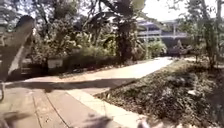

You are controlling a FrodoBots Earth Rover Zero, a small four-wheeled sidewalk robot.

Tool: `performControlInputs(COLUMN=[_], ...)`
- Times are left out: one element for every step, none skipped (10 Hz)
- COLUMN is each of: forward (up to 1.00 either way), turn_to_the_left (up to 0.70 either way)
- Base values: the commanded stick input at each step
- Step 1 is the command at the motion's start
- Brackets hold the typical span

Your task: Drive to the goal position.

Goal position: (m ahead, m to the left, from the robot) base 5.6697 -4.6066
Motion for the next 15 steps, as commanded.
performControlInputs(forward=[0.5,0.5,0.5,0.5,0.5,0.5,0.5,0.5,0.5,0.5,0.5,0.5,0.5,0.5,0.5], turn_to_the_left=[0.5,0.5,0.33,0.0,0.0,0.0,0.0,0.0,0.0,0.0,0.0,0.0,0.0,0.0,0.0])
